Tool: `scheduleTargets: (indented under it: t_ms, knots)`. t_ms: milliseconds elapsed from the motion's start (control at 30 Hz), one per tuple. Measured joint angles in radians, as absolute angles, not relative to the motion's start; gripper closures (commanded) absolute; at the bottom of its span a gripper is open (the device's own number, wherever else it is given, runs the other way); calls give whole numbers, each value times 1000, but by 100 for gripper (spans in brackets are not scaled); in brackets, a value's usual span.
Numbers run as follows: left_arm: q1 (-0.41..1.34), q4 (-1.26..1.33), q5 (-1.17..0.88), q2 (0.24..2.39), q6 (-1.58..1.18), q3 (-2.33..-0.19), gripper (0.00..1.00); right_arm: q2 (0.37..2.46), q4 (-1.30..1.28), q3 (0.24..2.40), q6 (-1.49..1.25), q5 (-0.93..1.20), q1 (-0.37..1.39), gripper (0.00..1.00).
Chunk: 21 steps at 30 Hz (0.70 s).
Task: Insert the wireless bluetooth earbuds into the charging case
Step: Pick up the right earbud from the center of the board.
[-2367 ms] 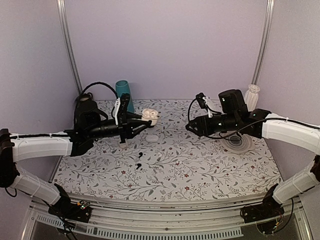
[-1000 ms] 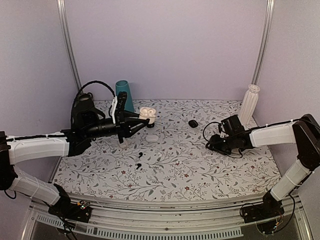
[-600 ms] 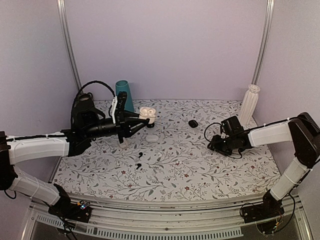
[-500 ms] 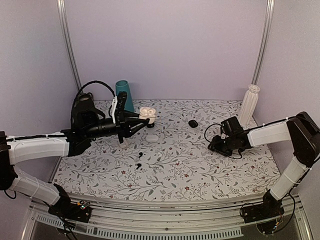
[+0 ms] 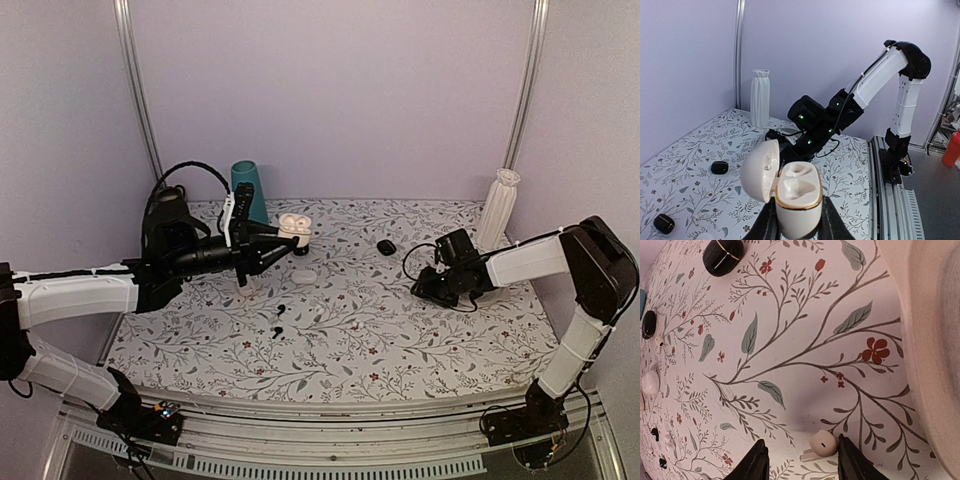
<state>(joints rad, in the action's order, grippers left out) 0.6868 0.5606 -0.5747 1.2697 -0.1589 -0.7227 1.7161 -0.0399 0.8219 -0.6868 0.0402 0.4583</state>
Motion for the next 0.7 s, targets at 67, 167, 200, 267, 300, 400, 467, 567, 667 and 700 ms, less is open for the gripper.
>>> scheduleTargets:
  t_ms: [67,167,200,267,300,400,467,567,667,700]
  knots:
    - [687,561,-575,1270,-159,-723,100,1729,-40,839,-679,44,459,54]
    - [687,560,-574,1269,-159,-723,100,1747,-45,868,-665,52,465,55]
    - [687,561,-574,1269,-159,-723,100,1755,-47,880,-659,55,469,55]
    - [687,561,-574,1268,-159,-723,100,1763,-52,897,-650,54,478,55]
    - [687,561,-574,1268,-159,-723,100,1763,-52,899,-646,54,484,55]
    - [687,561,-572,1268,-159,-723,100,1763,-63,899,-636,49,491,55]
    - [687,561,-572,1268,-160,-723,100,1763,-76,899,-627,35,492,55]
    - [687,561,-572,1268,-160,-723,100,1763,-102,900,-607,15,492,55]
    - [687,561,-572,1268,-162,-723,100,1763,-133,911,-582,-7,492,56]
    - [687,561,-572,1268,-162,-723,100,1765,-141,917,-572,-13,492,58]
